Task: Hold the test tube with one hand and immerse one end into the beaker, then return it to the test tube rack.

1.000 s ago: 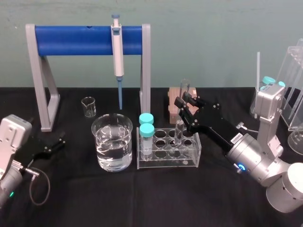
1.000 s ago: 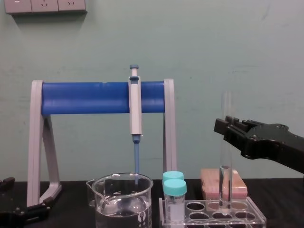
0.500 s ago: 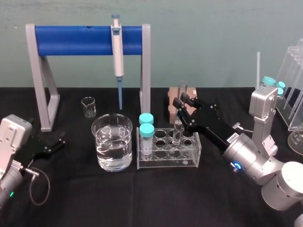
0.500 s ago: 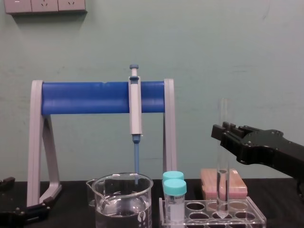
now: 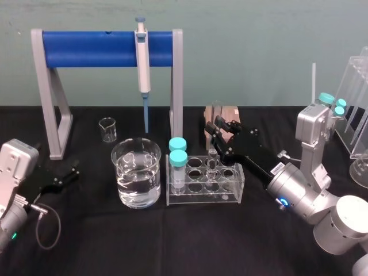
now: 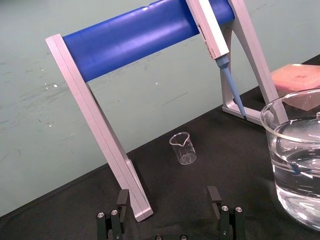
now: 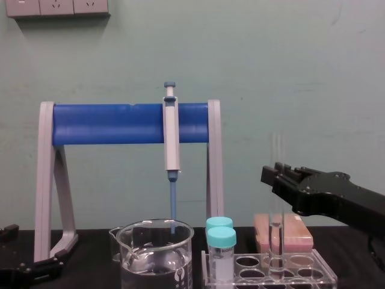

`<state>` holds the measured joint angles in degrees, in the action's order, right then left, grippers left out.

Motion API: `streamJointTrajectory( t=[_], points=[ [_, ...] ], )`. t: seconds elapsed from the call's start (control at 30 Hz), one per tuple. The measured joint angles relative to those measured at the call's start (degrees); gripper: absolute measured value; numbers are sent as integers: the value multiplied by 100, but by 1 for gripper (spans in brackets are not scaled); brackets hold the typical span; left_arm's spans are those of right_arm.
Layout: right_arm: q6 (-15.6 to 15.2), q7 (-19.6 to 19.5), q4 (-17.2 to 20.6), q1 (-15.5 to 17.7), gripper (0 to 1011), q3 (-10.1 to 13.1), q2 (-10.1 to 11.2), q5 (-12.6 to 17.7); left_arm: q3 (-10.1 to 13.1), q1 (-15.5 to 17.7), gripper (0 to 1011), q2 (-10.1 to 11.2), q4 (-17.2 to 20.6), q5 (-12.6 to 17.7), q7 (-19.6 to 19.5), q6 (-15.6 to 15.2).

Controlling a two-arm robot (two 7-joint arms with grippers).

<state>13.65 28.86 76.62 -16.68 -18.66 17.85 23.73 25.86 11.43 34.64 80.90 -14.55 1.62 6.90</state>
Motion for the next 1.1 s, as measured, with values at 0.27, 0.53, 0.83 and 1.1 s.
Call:
streamJointTrajectory(
  t=[0.27,0.53,0.83,1.1],
  points=[
    [-17,-1,-121,-45,228,-37,-33,-41,0,0,1000,0,0,0,0,0],
    [-37,-4,-244,-67,228,-67,-71,-77,0,0,1000,0,0,0,0,0],
    [-59,-11,-313,-74,228,-71,-99,-89,0,0,1000,0,0,0,0,0],
    [-70,-9,-430,-100,228,-65,-120,-86,0,0,1000,0,0,0,0,0]
  ],
)
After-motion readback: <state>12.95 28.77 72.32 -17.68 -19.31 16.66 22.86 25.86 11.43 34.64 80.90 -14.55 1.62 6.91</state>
